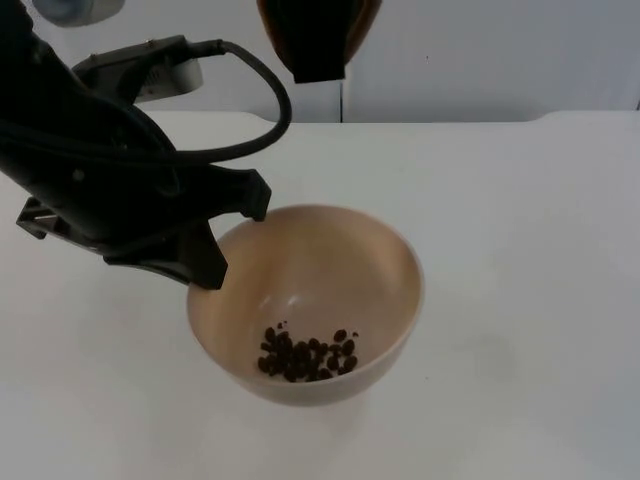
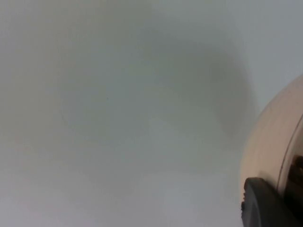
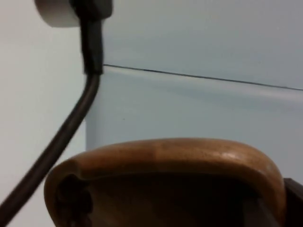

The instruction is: Pick up the bowl with the left hand and pour the coffee beans from the cup into the bowl with the right hand.

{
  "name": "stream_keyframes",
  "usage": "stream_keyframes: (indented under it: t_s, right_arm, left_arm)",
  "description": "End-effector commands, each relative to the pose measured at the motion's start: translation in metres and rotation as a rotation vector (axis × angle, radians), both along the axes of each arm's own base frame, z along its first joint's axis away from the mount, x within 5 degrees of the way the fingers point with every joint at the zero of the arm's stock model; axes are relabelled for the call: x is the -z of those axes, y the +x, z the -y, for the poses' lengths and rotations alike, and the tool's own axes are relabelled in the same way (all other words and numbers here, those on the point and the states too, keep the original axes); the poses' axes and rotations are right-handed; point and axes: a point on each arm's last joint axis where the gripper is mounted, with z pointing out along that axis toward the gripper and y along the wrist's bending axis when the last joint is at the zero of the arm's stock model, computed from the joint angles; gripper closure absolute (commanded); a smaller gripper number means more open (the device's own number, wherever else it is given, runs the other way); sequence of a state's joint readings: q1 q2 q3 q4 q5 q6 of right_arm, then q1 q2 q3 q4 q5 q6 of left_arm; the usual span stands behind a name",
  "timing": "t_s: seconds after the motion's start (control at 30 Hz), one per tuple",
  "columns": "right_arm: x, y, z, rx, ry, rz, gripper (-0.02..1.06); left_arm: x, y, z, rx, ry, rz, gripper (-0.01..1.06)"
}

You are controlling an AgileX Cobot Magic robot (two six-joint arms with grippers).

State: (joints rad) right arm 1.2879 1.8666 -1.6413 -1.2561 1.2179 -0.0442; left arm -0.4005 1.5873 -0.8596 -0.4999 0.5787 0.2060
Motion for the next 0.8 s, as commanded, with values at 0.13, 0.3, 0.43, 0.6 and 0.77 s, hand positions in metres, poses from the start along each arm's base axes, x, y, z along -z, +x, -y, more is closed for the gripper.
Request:
stream_keyframes:
  t_s: [0.13, 0.3, 0.43, 0.6, 0.77]
  right_arm:
    - [0.006, 0.015, 0.014, 0.084, 0.065, -0.131, 1.05]
    - [0.013, 0.028, 0.024, 0.17, 0.148, -0.216, 1.05]
    - [0.02, 0.036, 0.031, 0.243, 0.221, -0.307, 1.05]
    - [0.028, 0.044, 0.039, 0.306, 0.272, -0.408, 1.05]
    - [0.035, 0.055, 0.05, 0.379, 0.325, -0.513, 1.05]
  left_arm:
    - [-0.004, 0.0, 0.002, -0.008, -0.016, 0.019, 1.05]
    - [-0.004, 0.0, 0.002, -0.008, -0.016, 0.02, 1.05]
    - [-0.005, 0.0, 0.002, -0.009, -0.016, 0.022, 1.05]
    - [-0.005, 0.0, 0.002, -0.009, -0.016, 0.022, 1.05]
    - [-0.005, 0.0, 0.002, -0.009, -0.016, 0.022, 1.05]
